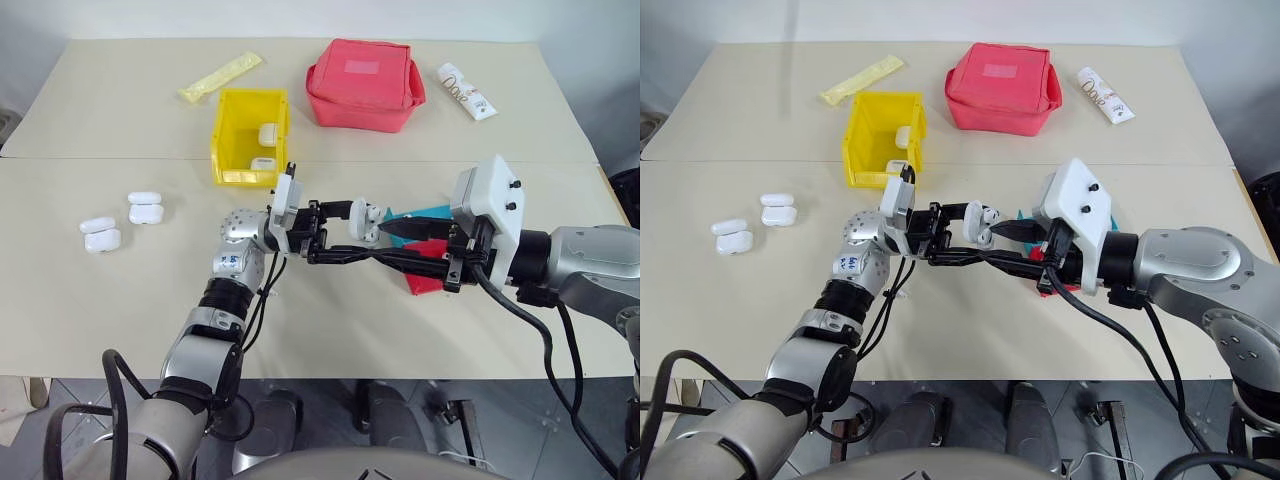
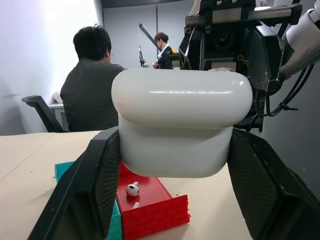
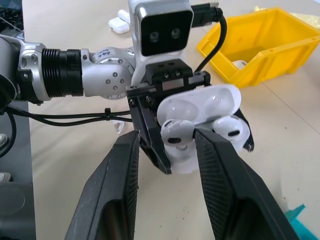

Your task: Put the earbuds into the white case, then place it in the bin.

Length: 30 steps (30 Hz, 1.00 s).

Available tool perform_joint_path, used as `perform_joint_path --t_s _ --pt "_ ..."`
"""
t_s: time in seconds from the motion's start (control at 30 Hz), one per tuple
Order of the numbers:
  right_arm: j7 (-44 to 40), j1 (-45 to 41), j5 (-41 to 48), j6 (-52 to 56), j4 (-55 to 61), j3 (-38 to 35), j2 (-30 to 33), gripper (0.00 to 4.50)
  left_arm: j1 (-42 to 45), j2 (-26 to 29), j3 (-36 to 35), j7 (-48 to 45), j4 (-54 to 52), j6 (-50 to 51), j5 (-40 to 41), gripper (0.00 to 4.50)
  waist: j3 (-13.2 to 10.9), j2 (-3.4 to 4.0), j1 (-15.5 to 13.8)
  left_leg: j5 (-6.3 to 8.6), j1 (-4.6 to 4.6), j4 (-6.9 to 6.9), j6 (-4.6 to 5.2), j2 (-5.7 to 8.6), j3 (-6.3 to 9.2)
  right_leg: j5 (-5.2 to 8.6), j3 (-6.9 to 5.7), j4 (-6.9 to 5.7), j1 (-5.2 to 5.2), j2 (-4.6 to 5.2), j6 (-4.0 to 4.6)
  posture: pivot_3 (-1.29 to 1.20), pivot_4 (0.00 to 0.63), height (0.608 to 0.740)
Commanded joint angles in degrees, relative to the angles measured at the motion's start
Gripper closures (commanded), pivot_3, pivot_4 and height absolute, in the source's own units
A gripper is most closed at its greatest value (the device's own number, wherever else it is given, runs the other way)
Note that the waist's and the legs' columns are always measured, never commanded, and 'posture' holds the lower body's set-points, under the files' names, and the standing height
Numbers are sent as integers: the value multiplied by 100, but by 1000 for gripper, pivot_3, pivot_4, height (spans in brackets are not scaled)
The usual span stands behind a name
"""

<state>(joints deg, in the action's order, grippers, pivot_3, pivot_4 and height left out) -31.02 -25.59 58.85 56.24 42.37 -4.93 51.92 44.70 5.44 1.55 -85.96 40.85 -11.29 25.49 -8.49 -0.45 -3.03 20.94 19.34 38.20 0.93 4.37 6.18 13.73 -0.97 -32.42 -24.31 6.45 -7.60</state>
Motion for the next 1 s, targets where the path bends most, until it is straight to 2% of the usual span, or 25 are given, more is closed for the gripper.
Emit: perform_joint_path --t_s 0.03,1.0 --pt "-40 -76 10 -90 69 -14 -47 2712 30 -45 51 -186 -277 13 20 1721 0 0 -1 0 0 0 0 0 0 0 0 0 0 0 0 0 150 740" --pt "155 68 45 -9 164 -189 -26 2712 3 2 41 -148 -353 248 48 1721 0 0 1 0 0 -1 0 0 0 0 0 0 0 0 0 0 150 740"
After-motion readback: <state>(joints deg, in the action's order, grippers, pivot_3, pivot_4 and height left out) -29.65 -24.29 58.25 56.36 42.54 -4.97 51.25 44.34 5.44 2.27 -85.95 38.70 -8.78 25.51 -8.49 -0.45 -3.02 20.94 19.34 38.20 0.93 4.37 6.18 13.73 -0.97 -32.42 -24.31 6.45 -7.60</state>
